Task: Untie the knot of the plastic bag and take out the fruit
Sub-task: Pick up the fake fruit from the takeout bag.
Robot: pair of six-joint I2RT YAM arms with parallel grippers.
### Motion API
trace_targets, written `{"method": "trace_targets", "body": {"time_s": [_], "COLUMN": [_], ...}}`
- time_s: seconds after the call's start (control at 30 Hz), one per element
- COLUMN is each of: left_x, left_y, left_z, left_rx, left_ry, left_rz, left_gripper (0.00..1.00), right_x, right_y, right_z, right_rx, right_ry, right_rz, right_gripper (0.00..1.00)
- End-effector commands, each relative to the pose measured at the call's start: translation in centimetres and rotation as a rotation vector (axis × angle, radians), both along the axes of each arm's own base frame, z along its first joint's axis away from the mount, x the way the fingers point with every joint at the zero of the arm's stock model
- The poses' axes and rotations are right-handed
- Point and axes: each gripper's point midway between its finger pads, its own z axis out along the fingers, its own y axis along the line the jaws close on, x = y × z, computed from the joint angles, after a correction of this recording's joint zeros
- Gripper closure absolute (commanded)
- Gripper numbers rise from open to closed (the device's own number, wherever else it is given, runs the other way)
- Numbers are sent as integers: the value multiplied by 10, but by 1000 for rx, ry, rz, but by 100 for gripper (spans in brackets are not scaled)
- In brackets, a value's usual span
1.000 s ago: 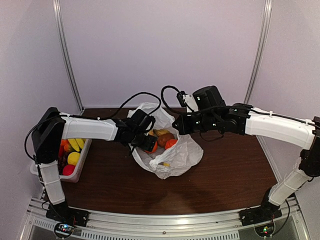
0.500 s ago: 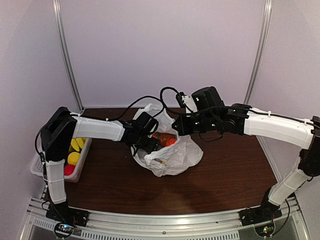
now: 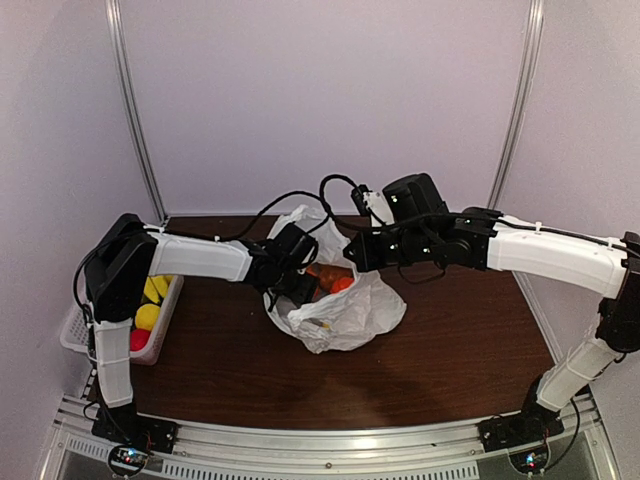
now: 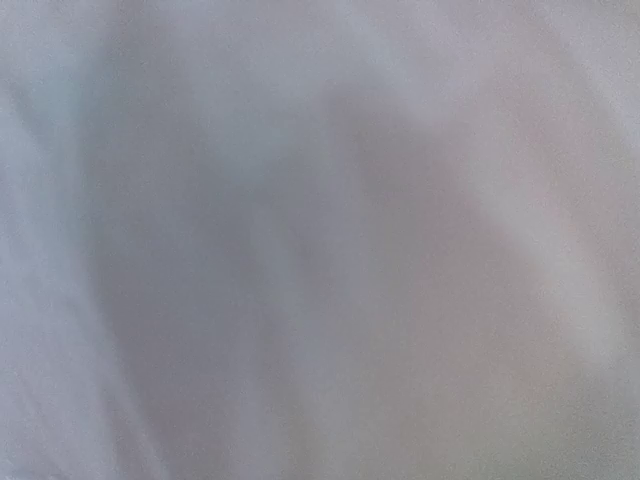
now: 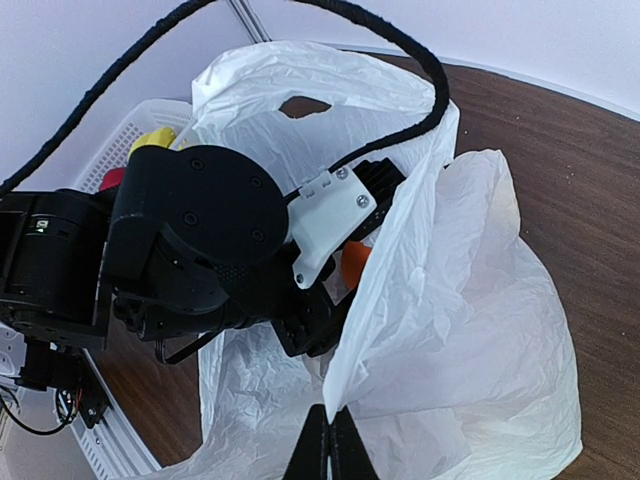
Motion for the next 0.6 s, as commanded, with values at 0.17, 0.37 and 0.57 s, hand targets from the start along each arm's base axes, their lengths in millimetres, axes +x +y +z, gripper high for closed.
{"method": "trace_targets", "body": {"time_s": [0.17,0.37,0.57], "left_x": [11,-5,-45], "left_y": [-1,-8,-18], "left_z": [5,46,84], "left_rx": [-3,-92,-182], "left_ry": [-18,-47,-66], "left_rz": [11,-59,-190], "left_gripper": [48,50,52], "right_x": [0,2,5], "right_y": [4,-1,-5], "right_z": [8,13,17], "right_rx": [13,10,3], "right_ry": [-13,-32,-50], "right_rz": [10,-14,-34], "right_gripper": [100,100,100]}}
